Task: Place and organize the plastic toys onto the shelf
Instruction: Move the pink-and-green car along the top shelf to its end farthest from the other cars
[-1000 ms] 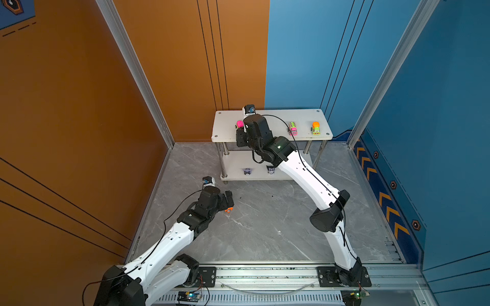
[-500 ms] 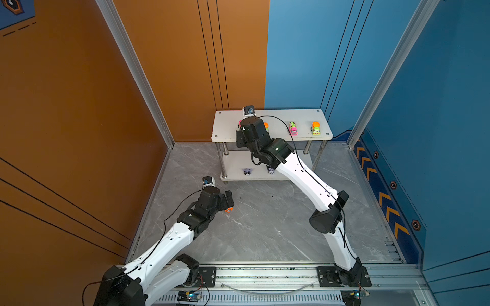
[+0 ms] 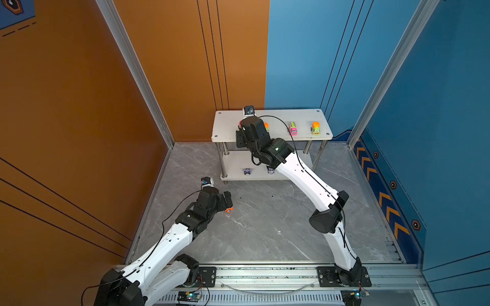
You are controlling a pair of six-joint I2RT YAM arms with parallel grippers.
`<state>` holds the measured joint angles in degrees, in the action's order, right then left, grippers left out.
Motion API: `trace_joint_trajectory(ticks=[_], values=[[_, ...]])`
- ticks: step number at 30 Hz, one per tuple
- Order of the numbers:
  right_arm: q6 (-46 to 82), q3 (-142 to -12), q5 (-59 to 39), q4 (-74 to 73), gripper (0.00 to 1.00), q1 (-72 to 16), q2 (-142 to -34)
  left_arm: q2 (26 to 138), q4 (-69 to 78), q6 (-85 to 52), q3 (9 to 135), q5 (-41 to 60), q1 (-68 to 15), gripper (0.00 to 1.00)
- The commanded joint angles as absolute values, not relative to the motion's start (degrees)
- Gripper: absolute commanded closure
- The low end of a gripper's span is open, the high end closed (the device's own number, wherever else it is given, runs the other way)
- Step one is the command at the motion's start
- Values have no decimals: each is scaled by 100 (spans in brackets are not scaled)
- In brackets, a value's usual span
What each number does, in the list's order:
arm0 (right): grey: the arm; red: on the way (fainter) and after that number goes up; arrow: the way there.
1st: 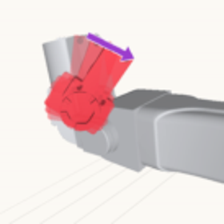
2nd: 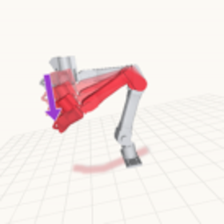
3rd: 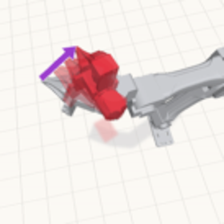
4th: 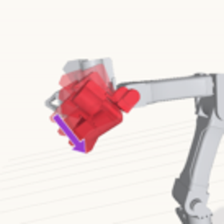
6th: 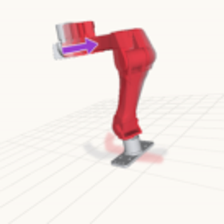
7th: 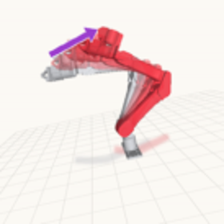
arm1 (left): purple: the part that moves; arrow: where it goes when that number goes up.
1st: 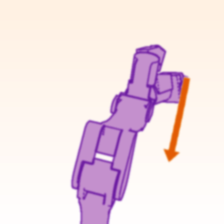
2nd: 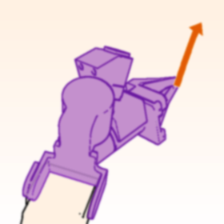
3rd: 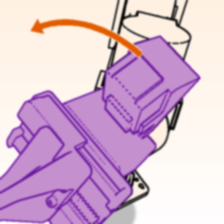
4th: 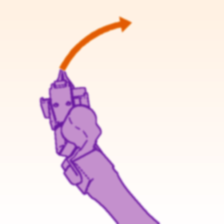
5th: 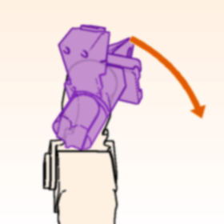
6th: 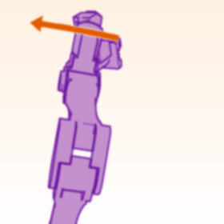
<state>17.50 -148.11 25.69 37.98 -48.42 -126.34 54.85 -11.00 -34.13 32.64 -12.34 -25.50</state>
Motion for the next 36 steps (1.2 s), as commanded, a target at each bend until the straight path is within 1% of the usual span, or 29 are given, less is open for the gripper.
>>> trace_joint_trajectory(ticks=[1,5,10,14,17,24,30,35,36], values=[[1853,-14880,2450,3937,73,-4831,-12656,5513,-1156,-3416,3195,-1100,-2496,1],[1911,-14884,2348,3954,70,-4799,-12633,5537,-1134,-3443,3195,-1089,-2497,1],[2015,-14883,2212,3945,59,-4770,-12621,5528,-1146,-3443,3206,-1081,-2497,1],[2024,-14881,2181,3912,54,-4755,-12634,5520,-1151,-3441,3207,-1090,-2497,1],[2022,-14886,2163,3885,54,-4721,-12673,5528,-1146,-3445,3201,-1090,-2496,1],[2057,-14886,1892,3768,60,-4636,-12773,5528,-1152,-3432,3199,-1105,-2495,1],[2075,-14884,1636,3718,56,-4604,-12846,5555,-1140,-3422,3199,-1116,-2496,1],[2074,-14882,1517,3707,56,-4572,-12898,5597,-1138,-3419,3212,-1094,-2487,1],[2077,-14887,1512,3709,58,-4565,-12911,5604,-1138,-3420,3208,-1085,-2487,1]])
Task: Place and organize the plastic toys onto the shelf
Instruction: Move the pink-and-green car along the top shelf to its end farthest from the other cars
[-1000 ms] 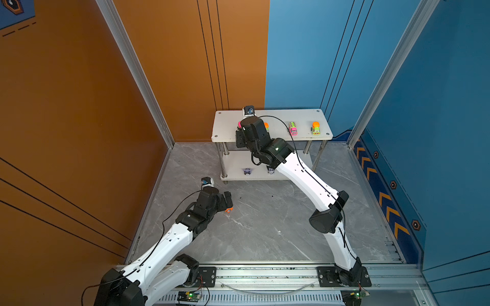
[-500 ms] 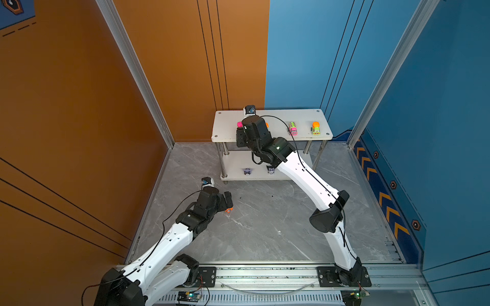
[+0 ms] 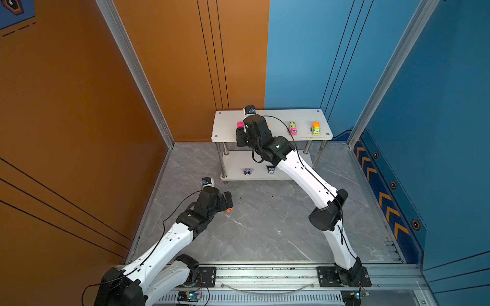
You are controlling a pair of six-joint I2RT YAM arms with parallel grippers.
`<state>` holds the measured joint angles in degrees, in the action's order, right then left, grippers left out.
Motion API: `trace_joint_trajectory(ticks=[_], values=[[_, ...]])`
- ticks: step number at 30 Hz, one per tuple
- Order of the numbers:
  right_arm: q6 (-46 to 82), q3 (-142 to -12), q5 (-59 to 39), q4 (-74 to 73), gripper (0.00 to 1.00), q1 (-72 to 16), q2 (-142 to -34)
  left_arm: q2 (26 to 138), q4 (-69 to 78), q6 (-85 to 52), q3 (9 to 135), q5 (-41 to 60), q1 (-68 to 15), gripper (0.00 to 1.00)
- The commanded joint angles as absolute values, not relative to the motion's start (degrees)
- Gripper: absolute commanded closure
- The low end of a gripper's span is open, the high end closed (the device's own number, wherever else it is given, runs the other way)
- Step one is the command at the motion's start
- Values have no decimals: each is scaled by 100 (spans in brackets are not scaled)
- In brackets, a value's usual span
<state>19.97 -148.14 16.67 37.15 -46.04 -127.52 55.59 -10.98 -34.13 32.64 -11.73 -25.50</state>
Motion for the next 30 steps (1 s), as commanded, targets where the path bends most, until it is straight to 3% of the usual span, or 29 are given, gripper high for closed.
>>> trace_joint_trajectory(ticks=[1,9,21,30], values=[[2076,-14888,1497,3709,60,-4561,-12920,5616,-1136,-3422,3209,-1085,-2487,1],[2082,-14884,1504,3710,74,-4533,-12929,5625,-1134,-3433,3216,-1093,-2484,1],[1655,-14881,2540,3906,79,-4911,-12718,5625,-1134,-3414,3217,-1055,-2484,1],[1760,-14866,2797,4025,80,-4956,-12746,5521,-1168,-3443,3167,-1046,-2483,1]])
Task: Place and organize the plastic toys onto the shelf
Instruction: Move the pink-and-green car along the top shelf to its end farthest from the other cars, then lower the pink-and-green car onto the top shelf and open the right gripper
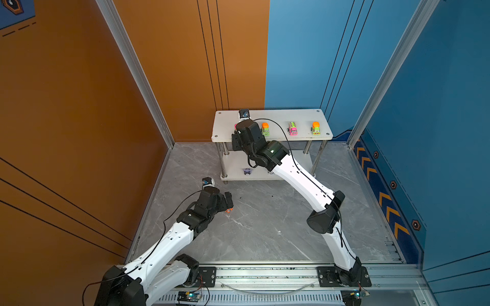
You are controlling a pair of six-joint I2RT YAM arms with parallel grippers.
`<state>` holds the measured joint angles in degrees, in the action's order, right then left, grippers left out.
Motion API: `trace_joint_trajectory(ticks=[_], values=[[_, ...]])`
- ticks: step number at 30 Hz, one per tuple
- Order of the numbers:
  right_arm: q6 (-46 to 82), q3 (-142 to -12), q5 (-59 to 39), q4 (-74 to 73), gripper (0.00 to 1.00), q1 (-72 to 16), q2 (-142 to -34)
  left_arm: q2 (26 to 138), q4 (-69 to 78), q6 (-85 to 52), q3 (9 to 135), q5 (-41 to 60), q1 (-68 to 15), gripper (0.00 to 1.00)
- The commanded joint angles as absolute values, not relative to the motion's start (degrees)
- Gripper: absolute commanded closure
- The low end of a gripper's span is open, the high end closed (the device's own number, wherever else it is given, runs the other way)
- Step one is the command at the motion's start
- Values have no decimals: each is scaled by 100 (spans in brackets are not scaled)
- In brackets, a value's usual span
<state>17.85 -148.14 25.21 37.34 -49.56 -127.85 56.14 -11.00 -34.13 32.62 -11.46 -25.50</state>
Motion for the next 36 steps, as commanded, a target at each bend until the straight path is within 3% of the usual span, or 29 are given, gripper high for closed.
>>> trace_joint_trajectory(ticks=[1,4,8,18,27,36], values=[[1775,-14866,2804,4034,81,-4952,-12744,5504,-1178,-3434,3166,-1057,-2485,1],[1798,-14855,2798,4034,79,-4966,-12739,5466,-1202,-3430,3161,-1085,-2478,1],[1793,-14852,2723,4034,67,-4975,-12727,5471,-1196,-3431,3160,-1089,-2478,1],[1914,-14752,2204,4078,50,-4953,-12564,5467,-1220,-3436,3151,-1131,-2478,0],[1776,-13844,1822,3751,48,-4939,-11520,5522,-1222,-3389,3206,-1195,-2417,2],[1373,-11654,1448,2672,48,-4911,-9637,5772,-1134,-3381,3121,-1121,-2242,2]])
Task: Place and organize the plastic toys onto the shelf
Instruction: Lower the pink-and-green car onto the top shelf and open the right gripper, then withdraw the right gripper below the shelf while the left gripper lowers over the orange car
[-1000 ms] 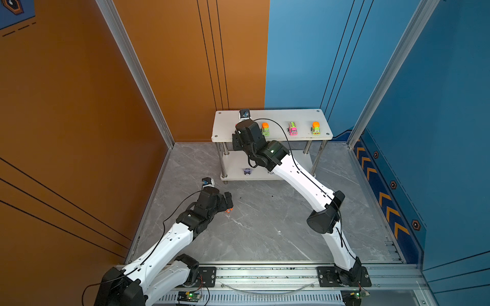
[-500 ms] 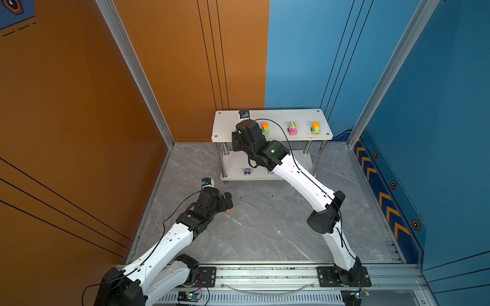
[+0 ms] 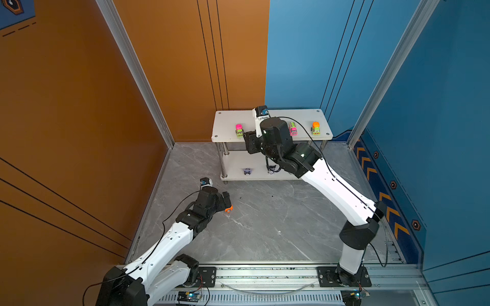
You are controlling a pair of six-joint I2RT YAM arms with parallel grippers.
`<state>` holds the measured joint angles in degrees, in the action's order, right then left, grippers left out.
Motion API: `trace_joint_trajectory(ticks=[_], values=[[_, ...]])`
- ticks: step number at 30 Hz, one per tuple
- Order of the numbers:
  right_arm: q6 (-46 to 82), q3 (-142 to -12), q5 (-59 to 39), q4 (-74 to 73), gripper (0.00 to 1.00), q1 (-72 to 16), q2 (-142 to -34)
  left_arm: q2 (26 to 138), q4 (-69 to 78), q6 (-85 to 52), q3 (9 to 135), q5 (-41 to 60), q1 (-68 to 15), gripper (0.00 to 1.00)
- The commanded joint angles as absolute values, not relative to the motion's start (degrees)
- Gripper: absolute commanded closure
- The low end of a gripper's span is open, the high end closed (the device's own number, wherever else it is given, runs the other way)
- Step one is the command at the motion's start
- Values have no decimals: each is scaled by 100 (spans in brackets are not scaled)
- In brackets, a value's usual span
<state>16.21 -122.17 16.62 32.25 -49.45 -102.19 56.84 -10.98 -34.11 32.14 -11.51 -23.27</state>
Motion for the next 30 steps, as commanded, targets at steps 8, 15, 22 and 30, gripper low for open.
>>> trace_joint_trajectory(ticks=[8,15,22,30], values=[[1189,-9110,1573,2171,62,-4803,-7838,5901,-1188,-3436,2982,-1044,-2161,1],[1361,-7920,1360,2325,75,-4540,-7334,6525,-1134,-3745,2803,-940,-2287,6],[1453,-7640,934,2297,75,-4335,-7385,7276,-576,-3924,2877,-883,-2661,16],[1660,-7366,345,2180,79,-4298,-7708,7356,-802,-3938,3254,-1070,-2905,31]])
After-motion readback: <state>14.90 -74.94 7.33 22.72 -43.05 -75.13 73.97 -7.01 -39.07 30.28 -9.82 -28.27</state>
